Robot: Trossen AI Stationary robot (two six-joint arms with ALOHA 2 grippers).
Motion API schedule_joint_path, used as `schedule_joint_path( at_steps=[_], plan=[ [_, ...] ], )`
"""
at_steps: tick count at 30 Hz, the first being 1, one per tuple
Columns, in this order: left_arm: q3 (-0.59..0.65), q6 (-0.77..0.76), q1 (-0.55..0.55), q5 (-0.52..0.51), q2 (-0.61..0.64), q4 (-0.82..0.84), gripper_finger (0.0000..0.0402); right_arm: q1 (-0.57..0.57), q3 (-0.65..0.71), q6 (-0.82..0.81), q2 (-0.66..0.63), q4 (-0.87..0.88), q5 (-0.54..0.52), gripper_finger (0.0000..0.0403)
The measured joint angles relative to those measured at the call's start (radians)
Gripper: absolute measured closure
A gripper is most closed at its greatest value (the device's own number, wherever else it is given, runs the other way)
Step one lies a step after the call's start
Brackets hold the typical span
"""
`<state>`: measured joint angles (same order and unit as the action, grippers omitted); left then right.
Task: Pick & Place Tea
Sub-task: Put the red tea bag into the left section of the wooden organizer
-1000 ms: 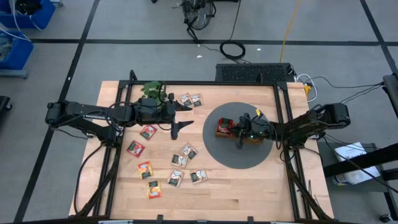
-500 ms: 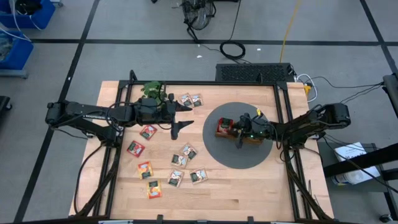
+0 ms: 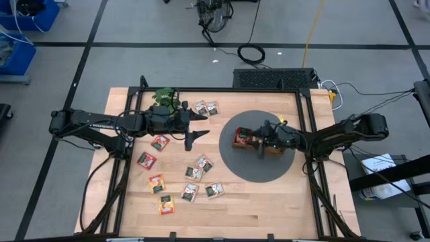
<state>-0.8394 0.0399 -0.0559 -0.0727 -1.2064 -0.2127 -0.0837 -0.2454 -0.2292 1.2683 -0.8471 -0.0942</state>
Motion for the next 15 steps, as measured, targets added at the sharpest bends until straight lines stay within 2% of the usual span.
schedule_joint_path(
  at_steps=[4,7,9,12,15],
  plan=[
    [0.000,0.004,0.000,0.000,0.000,-0.001,0.0146,0.002,-0.023,0.020,0.046,0.013,0.043,0.0278],
    [0.000,0.006,0.000,-0.003,0.000,-0.001,0.0146,0.005,-0.062,0.076,0.049,0.020,0.047,0.0343],
    [0.000,0.006,0.000,-0.006,0.000,-0.001,0.0146,0.007,-0.096,0.131,0.049,0.088,0.075,0.0385],
    [0.000,0.007,0.000,-0.006,0.000,-0.002,0.0146,-0.003,-0.172,0.167,0.063,0.293,0.095,0.0395],
    [0.000,0.007,0.000,-0.006,0.000,-0.002,0.0146,-0.020,-0.233,0.193,0.106,0.445,0.034,0.0401]
  ],
)
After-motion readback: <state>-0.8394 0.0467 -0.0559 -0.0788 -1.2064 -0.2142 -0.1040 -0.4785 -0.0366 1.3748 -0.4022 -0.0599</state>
